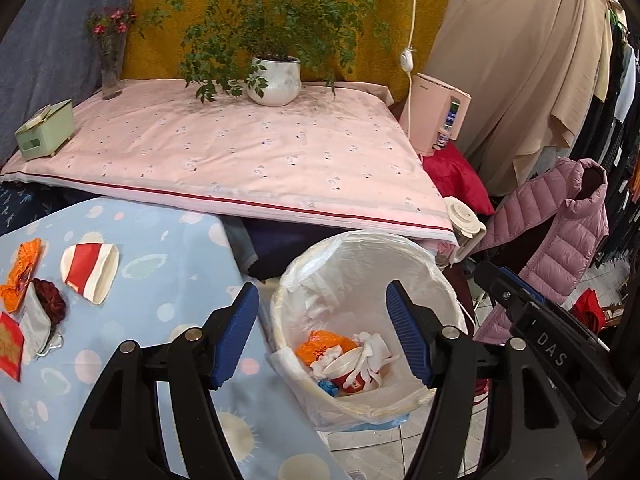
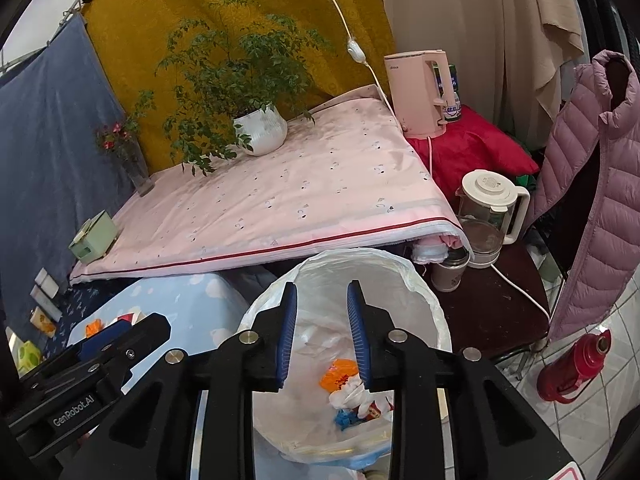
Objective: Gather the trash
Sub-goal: 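Open both grippers to drop the tape measure and glove into the bin, then grasp the red packet with the left gripper while the right gripper grasps the grey mask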
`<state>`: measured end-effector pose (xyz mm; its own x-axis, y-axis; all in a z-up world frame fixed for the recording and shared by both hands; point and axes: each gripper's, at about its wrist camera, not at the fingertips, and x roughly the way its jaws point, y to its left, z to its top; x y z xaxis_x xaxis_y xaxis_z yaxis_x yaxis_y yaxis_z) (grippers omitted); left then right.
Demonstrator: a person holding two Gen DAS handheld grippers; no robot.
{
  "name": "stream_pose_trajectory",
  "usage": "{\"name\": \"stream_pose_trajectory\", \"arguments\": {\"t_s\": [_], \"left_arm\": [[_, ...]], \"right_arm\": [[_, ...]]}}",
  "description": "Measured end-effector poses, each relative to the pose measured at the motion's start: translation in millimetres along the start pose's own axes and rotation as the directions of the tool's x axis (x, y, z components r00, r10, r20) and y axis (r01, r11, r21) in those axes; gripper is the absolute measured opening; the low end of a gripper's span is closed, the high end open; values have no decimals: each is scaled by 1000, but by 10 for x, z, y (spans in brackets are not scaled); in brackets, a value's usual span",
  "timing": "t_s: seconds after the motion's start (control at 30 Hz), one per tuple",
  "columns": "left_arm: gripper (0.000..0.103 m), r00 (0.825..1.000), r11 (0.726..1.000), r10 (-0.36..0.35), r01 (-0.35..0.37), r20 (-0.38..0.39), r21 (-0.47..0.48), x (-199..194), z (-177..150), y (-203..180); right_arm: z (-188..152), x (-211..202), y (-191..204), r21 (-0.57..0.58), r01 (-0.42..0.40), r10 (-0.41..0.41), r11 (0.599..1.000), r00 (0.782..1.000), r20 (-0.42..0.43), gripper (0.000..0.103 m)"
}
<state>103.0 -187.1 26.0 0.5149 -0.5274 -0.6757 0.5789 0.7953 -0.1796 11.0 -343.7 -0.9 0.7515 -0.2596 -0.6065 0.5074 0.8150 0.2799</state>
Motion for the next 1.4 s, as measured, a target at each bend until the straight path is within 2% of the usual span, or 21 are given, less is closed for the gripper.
{"name": "stream_pose_trajectory", "arguments": {"t_s": [0.07,0.33,0.73,0.9,1.17,1.23,1.3,1.4], "left_arm": [[63,1000,1000,12,-12,5,-9,-32,-14,65],[64,998,997,60,-59,23,-52,-199,-90,427],[65,990,980,136,-129,38,-149,-475,-218,1086],[69,984,968,174,-162,47,-190,-600,-278,1384],[70,969,939,244,-228,31,-256,-742,-448,1901],[70,963,931,267,-251,25,-267,-775,-501,2031],[75,956,920,293,-275,21,-280,-811,-556,2171],[78,939,897,342,-320,22,-303,-888,-667,2397]], "right_arm": [[-14,-14,60,-9,-2,2,1000,1000,2,33],[-85,-48,363,-50,-26,25,998,1000,-8,41],[-217,-76,998,-131,-93,89,987,996,-31,41],[-308,-75,1269,-162,-121,115,979,992,-47,44],[-524,1,1757,-209,-171,154,963,983,-95,46],[-589,35,1883,-220,-185,164,958,980,-110,46],[-656,76,2001,-231,-198,172,953,977,-126,46],[-770,137,2202,-248,-218,184,944,971,-152,46]]}}
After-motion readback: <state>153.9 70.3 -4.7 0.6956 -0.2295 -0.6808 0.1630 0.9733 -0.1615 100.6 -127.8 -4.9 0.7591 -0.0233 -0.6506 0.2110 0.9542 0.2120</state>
